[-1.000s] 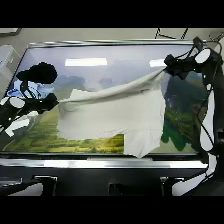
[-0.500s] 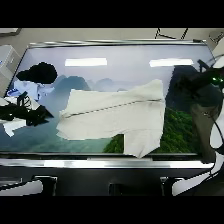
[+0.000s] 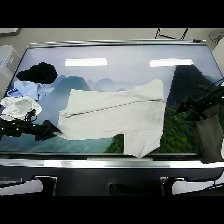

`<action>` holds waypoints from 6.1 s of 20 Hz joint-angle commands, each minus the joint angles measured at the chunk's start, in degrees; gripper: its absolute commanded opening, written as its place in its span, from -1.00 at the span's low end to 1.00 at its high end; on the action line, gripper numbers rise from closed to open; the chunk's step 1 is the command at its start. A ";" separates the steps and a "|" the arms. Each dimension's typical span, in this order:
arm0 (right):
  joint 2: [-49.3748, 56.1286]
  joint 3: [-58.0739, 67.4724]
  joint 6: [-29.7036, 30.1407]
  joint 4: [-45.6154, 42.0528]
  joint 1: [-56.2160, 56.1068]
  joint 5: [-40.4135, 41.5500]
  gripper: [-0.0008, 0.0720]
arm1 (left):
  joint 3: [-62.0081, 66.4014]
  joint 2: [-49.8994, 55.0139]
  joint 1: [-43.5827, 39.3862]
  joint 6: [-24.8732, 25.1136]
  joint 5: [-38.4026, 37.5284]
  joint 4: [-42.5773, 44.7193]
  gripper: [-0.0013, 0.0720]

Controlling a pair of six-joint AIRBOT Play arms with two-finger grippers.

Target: Fold the clothes and pants, and hang the long-sleeved shirts on hangers.

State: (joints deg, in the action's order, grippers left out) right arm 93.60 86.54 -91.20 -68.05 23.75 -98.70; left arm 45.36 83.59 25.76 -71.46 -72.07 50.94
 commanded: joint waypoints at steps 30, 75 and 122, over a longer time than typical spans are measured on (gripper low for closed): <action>-17.14 11.13 10.51 1.66 -10.73 26.03 -0.84 | 32.83 -28.30 -4.85 -4.20 9.16 -1.90 -0.89; 9.38 1.42 8.39 27.56 -10.86 59.34 -0.84 | 34.07 10.99 -17.92 -8.46 33.14 -0.61 -0.89; -16.96 -29.90 1.88 -8.90 2.47 5.81 0.60 | -10.67 -9.29 -2.75 1.25 -5.01 10.21 0.60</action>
State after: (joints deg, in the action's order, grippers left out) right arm 78.37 60.55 -90.39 -76.71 25.85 -93.71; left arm 40.47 75.90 22.92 -71.61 -80.66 61.84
